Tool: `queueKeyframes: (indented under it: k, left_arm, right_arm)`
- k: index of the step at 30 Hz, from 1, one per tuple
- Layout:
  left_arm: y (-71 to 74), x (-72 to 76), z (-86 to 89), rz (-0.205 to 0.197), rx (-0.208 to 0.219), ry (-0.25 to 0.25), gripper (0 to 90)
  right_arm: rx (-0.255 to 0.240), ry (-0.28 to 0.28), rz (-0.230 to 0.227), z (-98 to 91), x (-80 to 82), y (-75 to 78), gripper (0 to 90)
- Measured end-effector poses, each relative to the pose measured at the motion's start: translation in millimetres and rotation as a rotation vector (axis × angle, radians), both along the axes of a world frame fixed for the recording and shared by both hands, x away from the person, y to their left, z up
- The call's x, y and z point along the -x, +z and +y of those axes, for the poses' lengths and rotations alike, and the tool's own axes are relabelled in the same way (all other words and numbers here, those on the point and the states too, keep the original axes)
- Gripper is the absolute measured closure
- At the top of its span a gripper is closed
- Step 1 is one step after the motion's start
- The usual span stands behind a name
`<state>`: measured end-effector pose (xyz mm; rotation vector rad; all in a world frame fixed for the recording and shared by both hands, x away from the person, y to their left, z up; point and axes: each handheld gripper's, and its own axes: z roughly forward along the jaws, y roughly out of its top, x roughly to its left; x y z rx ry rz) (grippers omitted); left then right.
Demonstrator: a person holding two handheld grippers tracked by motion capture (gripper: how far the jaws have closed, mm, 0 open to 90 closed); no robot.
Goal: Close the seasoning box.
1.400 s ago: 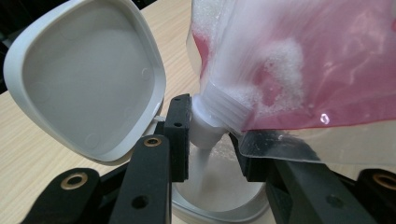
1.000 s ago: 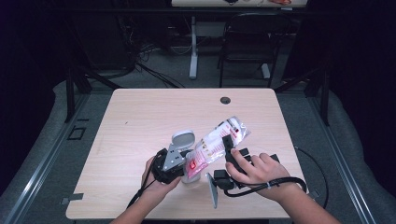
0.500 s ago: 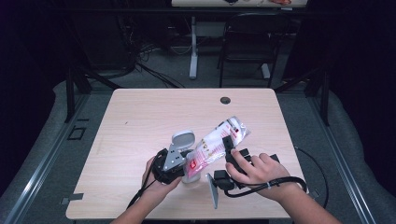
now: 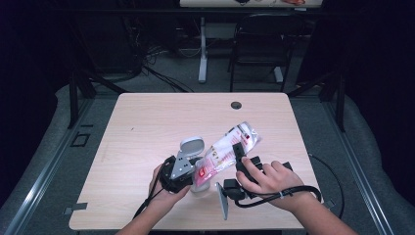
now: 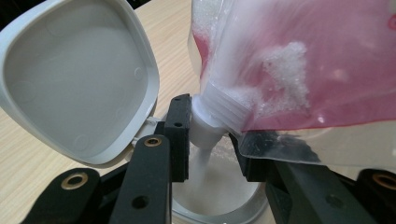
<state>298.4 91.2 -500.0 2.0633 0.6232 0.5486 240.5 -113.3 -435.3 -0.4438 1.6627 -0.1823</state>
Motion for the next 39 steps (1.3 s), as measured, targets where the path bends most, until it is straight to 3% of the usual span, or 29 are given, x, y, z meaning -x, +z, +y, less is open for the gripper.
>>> queueKeyframes:
  k: [27, 39]
  left_arm:
    - [0.8, -0.7, 0.6, 0.005, 0.015, -0.002, 69.7]
    - [0.6, -1.3, 0.9, 0.008, 0.017, -0.001, 69.7]
  right_arm:
    - [0.039, 0.007, -0.009, 3.7, 3.4, 3.6, 83.7]
    - [0.028, -0.010, 0.019, 3.3, 2.6, 4.2, 84.7]
